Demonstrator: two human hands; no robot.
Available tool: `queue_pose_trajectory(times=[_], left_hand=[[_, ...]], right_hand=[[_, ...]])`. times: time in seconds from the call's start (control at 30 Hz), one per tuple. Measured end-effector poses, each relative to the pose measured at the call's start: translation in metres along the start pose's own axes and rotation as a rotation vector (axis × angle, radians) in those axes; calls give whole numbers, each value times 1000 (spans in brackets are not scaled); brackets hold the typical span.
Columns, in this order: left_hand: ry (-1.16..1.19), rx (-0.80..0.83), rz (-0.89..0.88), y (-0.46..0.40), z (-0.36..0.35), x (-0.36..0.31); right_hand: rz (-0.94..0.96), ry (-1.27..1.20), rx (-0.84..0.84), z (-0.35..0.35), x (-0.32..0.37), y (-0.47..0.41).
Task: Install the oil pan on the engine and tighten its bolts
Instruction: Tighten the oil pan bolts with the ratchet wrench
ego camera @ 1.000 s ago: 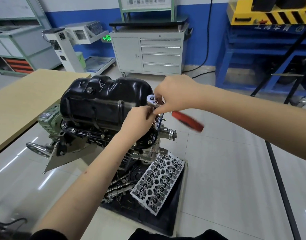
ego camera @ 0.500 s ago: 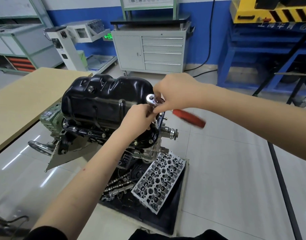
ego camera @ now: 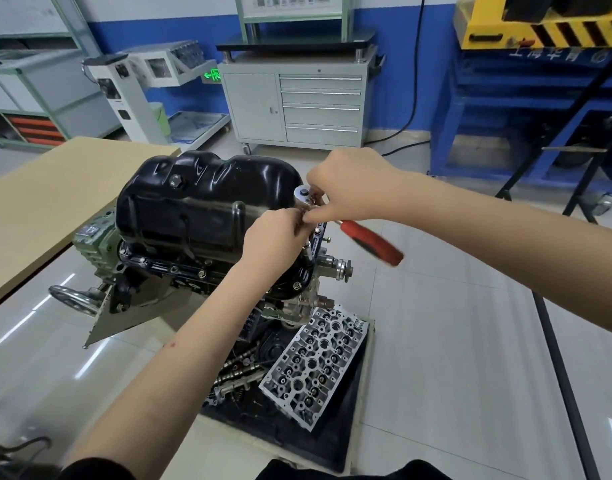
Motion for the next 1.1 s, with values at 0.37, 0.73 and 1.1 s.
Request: queue_pose_trajectory(times=[0.37,0.73,1.1], left_hand=[[66,103,-77,-2,1,4],[44,138,-162,-1,-2,-1],[119,125,-140,-2,-1,-2]], right_hand=[[114,84,-54,-1,-6,0],[267,171,-57,-2,2,2],[211,123,-55,-2,-4,-2]])
Point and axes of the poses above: each hand's wrist, its own y-axis away from the middle knuckle, its own z-axis out of the back of the hand, x = y × z, the point moved 3 cm from there along -y, towards the middle knuckle, and after that the axes turned 8 degrees about z, right-handed, at the moved point
